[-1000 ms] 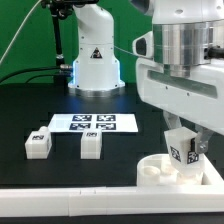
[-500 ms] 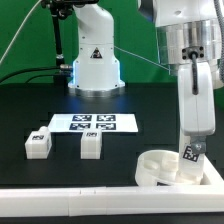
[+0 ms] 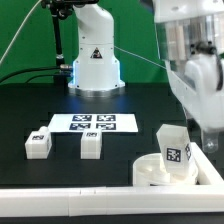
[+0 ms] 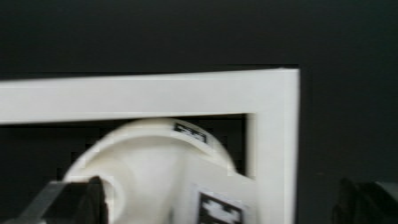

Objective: Assemble stool

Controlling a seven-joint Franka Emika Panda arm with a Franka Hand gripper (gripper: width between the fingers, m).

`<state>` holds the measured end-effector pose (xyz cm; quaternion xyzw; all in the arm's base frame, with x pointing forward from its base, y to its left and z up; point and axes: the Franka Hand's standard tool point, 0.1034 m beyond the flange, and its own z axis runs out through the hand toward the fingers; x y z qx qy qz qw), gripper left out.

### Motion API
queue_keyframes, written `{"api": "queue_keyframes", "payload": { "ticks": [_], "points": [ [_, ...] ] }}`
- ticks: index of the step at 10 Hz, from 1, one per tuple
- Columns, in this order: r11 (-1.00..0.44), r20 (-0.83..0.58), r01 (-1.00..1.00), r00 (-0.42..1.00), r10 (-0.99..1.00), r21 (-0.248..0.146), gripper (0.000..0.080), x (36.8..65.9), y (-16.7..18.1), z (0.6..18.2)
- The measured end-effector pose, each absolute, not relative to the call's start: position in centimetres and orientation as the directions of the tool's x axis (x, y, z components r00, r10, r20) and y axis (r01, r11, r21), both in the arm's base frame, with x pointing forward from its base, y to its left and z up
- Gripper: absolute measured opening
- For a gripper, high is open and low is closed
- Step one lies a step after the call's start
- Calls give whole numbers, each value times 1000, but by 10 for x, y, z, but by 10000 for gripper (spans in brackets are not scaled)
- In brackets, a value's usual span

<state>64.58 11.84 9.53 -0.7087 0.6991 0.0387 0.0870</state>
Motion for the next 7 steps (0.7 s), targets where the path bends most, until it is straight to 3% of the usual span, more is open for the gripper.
{"api": "queue_keyframes", "payload": {
  "ticks": [1,3,5,7],
  "points": [
    [-182,-161,-977,198,-967,-107,648,646,117,102],
    [-435,-142,-890,452,-881,-134,648,642,117,118],
    [-543,-123,-826,561,-819,-148,649,642,117,115],
    [-806,-38,-574,817,-576,-146,649,643,114,116]
  ]
}}
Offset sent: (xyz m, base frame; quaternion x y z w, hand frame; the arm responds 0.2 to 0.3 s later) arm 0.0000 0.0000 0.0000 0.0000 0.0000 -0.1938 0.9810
